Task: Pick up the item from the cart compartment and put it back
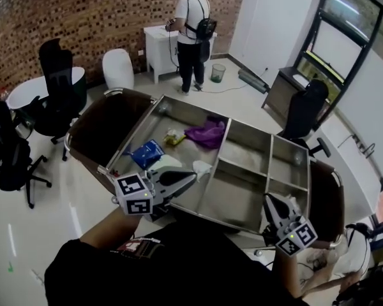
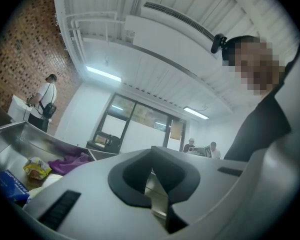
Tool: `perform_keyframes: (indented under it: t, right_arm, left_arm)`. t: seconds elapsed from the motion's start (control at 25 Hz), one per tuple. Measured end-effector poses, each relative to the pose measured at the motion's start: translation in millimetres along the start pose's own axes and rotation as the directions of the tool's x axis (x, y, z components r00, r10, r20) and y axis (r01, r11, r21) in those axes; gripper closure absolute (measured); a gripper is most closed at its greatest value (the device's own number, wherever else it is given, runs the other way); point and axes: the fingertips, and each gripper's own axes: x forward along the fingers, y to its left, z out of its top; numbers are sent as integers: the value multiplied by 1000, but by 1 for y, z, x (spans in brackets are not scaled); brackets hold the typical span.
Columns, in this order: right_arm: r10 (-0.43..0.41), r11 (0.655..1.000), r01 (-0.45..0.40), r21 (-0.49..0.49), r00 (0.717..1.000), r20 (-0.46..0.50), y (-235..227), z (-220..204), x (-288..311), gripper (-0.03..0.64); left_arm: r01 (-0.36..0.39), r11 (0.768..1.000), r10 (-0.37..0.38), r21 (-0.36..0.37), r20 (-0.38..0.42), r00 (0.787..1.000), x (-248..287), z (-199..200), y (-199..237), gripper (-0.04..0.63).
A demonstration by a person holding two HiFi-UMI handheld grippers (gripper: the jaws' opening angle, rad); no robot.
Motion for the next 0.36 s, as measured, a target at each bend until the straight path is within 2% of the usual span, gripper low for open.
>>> perform_keyframes:
  t: [0.36]
  right_arm:
    - [-19, 1000, 20, -6, 1000, 6, -9, 4, -12, 617]
  left_arm:
    - [18, 1000, -18, -2, -12, 1000, 11, -2, -5, 595]
